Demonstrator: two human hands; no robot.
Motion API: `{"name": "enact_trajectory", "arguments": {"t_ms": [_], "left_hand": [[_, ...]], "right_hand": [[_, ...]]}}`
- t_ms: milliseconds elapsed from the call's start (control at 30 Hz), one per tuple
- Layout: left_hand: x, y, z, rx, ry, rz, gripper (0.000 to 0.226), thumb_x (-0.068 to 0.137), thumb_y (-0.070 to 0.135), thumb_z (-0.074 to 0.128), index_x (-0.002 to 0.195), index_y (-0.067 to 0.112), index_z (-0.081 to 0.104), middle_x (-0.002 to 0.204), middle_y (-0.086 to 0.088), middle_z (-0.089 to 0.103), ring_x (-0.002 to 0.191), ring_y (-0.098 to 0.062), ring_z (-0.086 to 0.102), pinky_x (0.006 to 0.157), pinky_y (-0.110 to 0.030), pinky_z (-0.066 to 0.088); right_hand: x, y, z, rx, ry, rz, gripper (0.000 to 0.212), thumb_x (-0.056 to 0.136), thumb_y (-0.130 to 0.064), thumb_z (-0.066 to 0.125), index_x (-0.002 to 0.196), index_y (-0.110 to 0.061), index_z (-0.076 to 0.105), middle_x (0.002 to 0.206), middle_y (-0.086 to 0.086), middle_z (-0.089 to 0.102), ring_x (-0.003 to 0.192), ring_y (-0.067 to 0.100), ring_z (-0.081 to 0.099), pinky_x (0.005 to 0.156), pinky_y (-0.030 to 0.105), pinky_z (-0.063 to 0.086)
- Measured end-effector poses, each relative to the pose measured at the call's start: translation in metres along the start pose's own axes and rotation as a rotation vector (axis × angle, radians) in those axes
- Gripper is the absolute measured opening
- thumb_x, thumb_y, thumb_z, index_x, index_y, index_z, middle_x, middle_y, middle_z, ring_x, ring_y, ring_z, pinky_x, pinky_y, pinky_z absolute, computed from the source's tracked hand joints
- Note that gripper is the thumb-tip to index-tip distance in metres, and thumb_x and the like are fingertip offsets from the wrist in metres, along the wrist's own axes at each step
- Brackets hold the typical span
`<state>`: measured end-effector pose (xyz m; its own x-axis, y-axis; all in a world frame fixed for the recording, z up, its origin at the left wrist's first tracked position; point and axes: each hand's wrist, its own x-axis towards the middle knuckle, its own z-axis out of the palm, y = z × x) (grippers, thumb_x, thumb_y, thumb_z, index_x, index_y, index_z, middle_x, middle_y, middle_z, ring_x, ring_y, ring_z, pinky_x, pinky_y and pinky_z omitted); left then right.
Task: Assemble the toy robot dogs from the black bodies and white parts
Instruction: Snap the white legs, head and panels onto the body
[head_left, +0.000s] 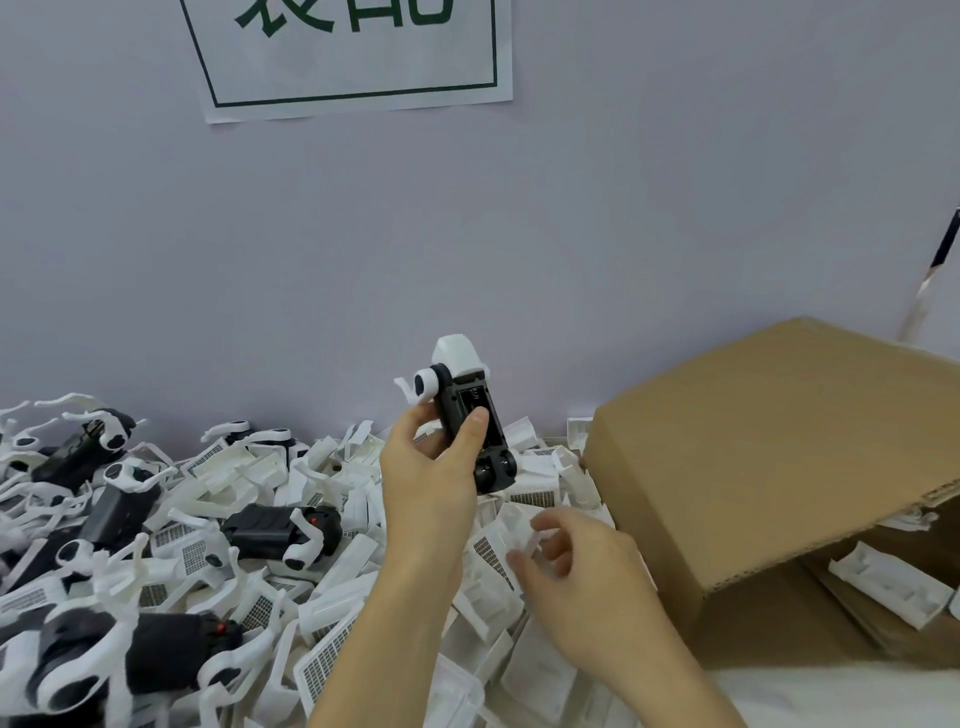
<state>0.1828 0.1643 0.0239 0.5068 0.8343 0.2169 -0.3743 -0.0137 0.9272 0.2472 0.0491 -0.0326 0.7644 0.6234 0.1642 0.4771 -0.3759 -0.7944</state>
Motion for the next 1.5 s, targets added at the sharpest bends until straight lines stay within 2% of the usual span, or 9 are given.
{"name": "enact_trajectory", "arguments": {"t_ms": [200, 367, 500, 700, 867, 1000, 1133, 1233, 1500], "left_hand": [[-0.001, -0.001, 0.003, 0.010, -0.023, 0.003, 0.024, 0.094, 0.018, 0.072, 0.117, 0.019, 0.063, 0.086, 0.002, 0.080, 0.072, -0.008, 0.075, 0.052, -0.014, 0.053], [-0.002, -0.004, 0.007, 0.020, -0.066, 0.002, 0.019, 0.093, 0.018, 0.072, 0.109, 0.025, 0.064, 0.090, 0.001, 0.080, 0.077, -0.013, 0.077, 0.056, -0.018, 0.056], [-0.002, -0.005, 0.008, 0.018, -0.055, 0.000, 0.020, 0.093, 0.020, 0.073, 0.110, 0.025, 0.064, 0.092, 0.002, 0.079, 0.081, -0.014, 0.077, 0.064, -0.025, 0.059], [-0.001, -0.003, 0.006, -0.028, -0.024, -0.012, 0.020, 0.094, 0.024, 0.072, 0.113, 0.024, 0.065, 0.089, 0.005, 0.080, 0.076, -0.007, 0.076, 0.055, -0.012, 0.052], [0.001, -0.005, 0.004, -0.043, -0.009, -0.016, 0.020, 0.095, 0.023, 0.070, 0.115, 0.023, 0.066, 0.091, 0.005, 0.080, 0.080, -0.011, 0.077, 0.058, -0.019, 0.057], [0.001, -0.006, 0.004, -0.025, -0.018, -0.020, 0.020, 0.096, 0.023, 0.070, 0.115, 0.024, 0.066, 0.090, 0.006, 0.079, 0.081, -0.011, 0.076, 0.058, -0.020, 0.057], [0.000, -0.006, 0.005, 0.002, -0.033, -0.003, 0.019, 0.096, 0.022, 0.070, 0.113, 0.025, 0.064, 0.088, 0.007, 0.079, 0.078, -0.010, 0.076, 0.057, -0.018, 0.056], [-0.001, -0.006, 0.005, 0.035, -0.053, 0.021, 0.019, 0.095, 0.019, 0.070, 0.110, 0.028, 0.063, 0.089, 0.004, 0.079, 0.077, -0.013, 0.076, 0.057, -0.018, 0.056], [-0.005, -0.008, 0.011, 0.299, -0.247, 0.131, 0.026, 0.091, 0.010, 0.073, 0.103, 0.031, 0.064, 0.099, -0.003, 0.074, 0.083, -0.021, 0.073, 0.068, -0.040, 0.064]], "right_hand": [[-0.005, -0.005, 0.011, -0.256, -0.006, -0.142, 0.055, 0.091, -0.051, 0.065, 0.136, -0.050, 0.034, 0.105, -0.022, 0.046, 0.112, 0.003, 0.050, 0.088, 0.028, 0.050], [-0.004, -0.005, 0.015, -0.303, -0.026, -0.161, 0.043, 0.096, -0.038, 0.064, 0.134, -0.042, 0.047, 0.097, -0.020, 0.049, 0.107, 0.006, 0.050, 0.086, 0.026, 0.048], [0.000, -0.002, 0.010, 0.005, 0.072, -0.165, 0.032, 0.095, -0.025, 0.065, 0.125, -0.036, 0.061, 0.095, -0.020, 0.058, 0.097, 0.003, 0.055, 0.083, 0.018, 0.046], [0.003, -0.001, -0.007, 0.381, 0.103, -0.111, 0.028, 0.092, -0.015, 0.071, 0.101, -0.040, 0.064, 0.084, 0.000, 0.063, 0.078, 0.007, 0.059, 0.069, 0.009, 0.047], [0.004, -0.007, -0.016, 0.422, 0.135, -0.150, 0.037, 0.099, -0.006, 0.057, 0.090, -0.042, 0.062, 0.090, -0.036, 0.067, 0.089, -0.015, 0.060, 0.069, 0.000, 0.042], [0.006, -0.005, -0.017, 0.460, 0.183, -0.129, 0.031, 0.101, -0.010, 0.054, 0.105, -0.037, 0.068, 0.103, -0.011, 0.070, 0.098, 0.001, 0.063, 0.087, 0.021, 0.050], [0.007, -0.003, -0.021, 0.372, 0.252, -0.194, 0.035, 0.099, -0.006, 0.056, 0.096, -0.039, 0.067, 0.115, -0.008, 0.054, 0.098, -0.005, 0.055, 0.077, 0.000, 0.038], [0.007, -0.002, -0.029, 0.283, 0.200, -0.231, 0.034, 0.099, -0.009, 0.057, 0.091, -0.040, 0.069, 0.118, -0.016, 0.047, 0.110, 0.003, 0.054, 0.078, 0.003, 0.039], [0.007, -0.008, -0.055, 0.108, 0.150, -0.308, 0.031, 0.098, -0.018, 0.061, 0.089, -0.045, 0.072, 0.125, -0.014, 0.044, 0.116, -0.018, 0.036, 0.079, -0.001, 0.039]]}}
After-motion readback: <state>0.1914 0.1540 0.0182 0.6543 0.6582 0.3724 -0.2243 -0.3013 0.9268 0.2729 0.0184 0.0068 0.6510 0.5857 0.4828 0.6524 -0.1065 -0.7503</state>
